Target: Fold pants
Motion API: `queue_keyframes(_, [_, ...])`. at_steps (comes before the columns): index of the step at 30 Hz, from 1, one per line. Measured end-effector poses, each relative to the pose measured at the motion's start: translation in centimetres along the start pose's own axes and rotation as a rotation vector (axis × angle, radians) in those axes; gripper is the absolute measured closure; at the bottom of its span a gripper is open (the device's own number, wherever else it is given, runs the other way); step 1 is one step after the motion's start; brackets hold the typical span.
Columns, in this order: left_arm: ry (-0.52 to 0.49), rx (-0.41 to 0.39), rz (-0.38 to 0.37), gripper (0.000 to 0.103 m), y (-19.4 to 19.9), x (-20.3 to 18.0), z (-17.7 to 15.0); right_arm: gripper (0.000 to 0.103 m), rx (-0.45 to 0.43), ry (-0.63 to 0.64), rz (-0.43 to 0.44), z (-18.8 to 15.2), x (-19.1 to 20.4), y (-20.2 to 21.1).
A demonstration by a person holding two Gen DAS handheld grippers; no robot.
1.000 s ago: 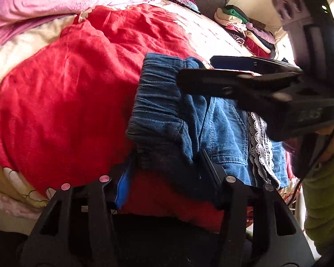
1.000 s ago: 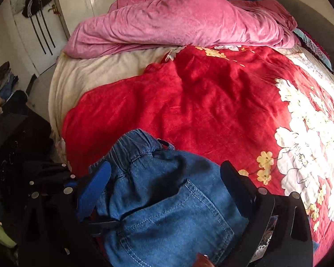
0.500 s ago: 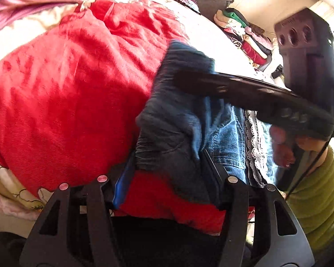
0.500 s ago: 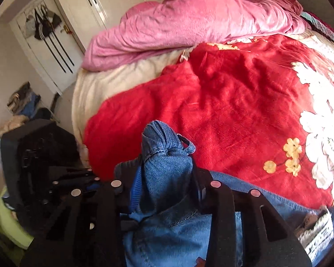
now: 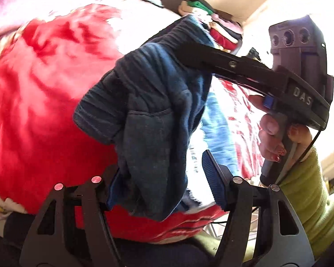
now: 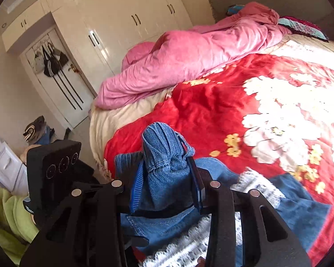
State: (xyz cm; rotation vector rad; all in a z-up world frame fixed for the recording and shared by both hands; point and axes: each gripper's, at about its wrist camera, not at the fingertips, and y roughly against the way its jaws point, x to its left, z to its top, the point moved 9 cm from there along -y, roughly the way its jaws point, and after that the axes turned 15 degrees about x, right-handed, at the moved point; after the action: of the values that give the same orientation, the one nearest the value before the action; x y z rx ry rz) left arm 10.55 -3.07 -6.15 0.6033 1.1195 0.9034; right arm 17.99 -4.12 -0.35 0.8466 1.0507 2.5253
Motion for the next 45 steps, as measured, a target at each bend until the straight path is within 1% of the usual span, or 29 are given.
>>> queue_keyframes(3, [-0.035,-0.008,0.018,0.047,-0.4,-2.2,0.7,0.068,-0.036,-0.003,-0.01,-0.8,-1.0,2.2])
queue_keyframes(4, [-0.054,-0.015,0.027,0.047,-0.5,-2.9,0.8,0.065,-0.044,-0.007,-0.014,-1.1,-1.5,2.9])
queue_keyframes(5, [-0.079,-0.02,0.035,0.047,-0.6,-3.7,0.9,0.061,-0.061,-0.021,-0.024,-1.4,-2.1,3.8])
queue_keyframes(6, [-0.103,-0.014,0.032,0.047,-0.9,-4.5,0.8,0.049,-0.076,-0.042,-0.03,-1.9,-2.9,4.7])
queue_keyframes(7, [-0.125,0.0,0.026,0.047,-1.4,-5.2,0.6,0.044,-0.095,-0.069,-0.04,-2.5,-3.7,5.6])
queue_keyframes(9, [-0.163,0.043,0.013,0.047,-2.5,-6.2,-0.4,0.043,-0.118,-0.118,-0.087,-3.9,-5.4,7.3])
queue_keyframes(10, [-0.182,0.062,0.009,0.047,-3.0,-6.7,-0.7,0.043,-0.122,-0.138,-0.131,-4.8,-6.2,8.0])
queue_keyframes(12, [-0.226,0.103,0.025,0.047,-4.3,-7.4,-1.7,0.043,-0.121,-0.164,-0.218,-6.3,-7.3,9.1])
queue_keyframes(14, [-0.242,0.148,0.058,0.047,-5.5,-7.5,-2.3,0.043,-0.108,-0.184,-0.251,-7.7,-7.8,9.5])
queue_keyframes(16, [-0.246,0.161,0.093,0.046,-6.5,-7.5,-2.5,0.043,-0.086,-0.186,-0.251,-8.7,-7.7,9.0])
queue_keyframes(19, [-0.219,0.174,0.093,0.046,-7.0,-6.7,-2.2,0.043,-0.023,-0.178,-0.275,-9.8,-8.0,6.9])
queue_keyframes(21, [-0.214,0.172,0.092,0.046,-7.0,-6.8,-2.2,0.044,0.05,-0.189,-0.337,-11.2,-8.9,5.3])
queue_keyframes(22, [-0.215,0.171,0.092,0.046,-6.8,-6.9,-2.6,0.045,0.083,-0.211,-0.389,-11.9,-9.9,4.6])
queue_keyframes(23, [-0.216,0.17,0.091,0.046,-6.7,-6.9,-2.6,0.045,0.103,-0.229,-0.421,-12.4,-10.6,4.1])
queue_keyframes(26, [-0.213,0.167,0.087,0.046,-6.8,-7.0,-2.9,0.045,0.1,-0.266,-0.418,-13.0,-11.5,3.5])
queue_keyframes(29, [-0.209,0.159,0.09,0.045,-6.7,-7.3,-3.1,0.044,0.095,-0.25,-0.442,-12.8,-11.0,3.8])
queue_keyframes(30, [-0.209,0.155,0.094,0.045,-6.6,-7.6,-3.3,0.043,0.082,-0.244,-0.435,-12.7,-10.6,4.1])
queue_keyframes(31, [-0.209,0.149,0.096,0.043,-6.2,-7.7,-3.4,0.043,0.063,-0.242,-0.424,-12.5,-10.2,4.6])
queue_keyframes(34, [-0.212,0.129,0.113,0.037,-5.3,-7.7,-3.5,0.038,0.015,-0.254,-0.407,-12.3,-9.5,6.4])
queue_keyframes(38, [-0.21,0.113,0.125,0.035,-4.6,-7.7,-3.4,0.032,-0.025,-0.271,-0.402,-12.5,-8.9,7.9])
queue_keyframes(45, [-0.216,0.088,0.134,0.03,-3.5,-8.0,-3.3,0.03,-0.083,-0.296,-0.403,-13.6,-7.8,10.0])
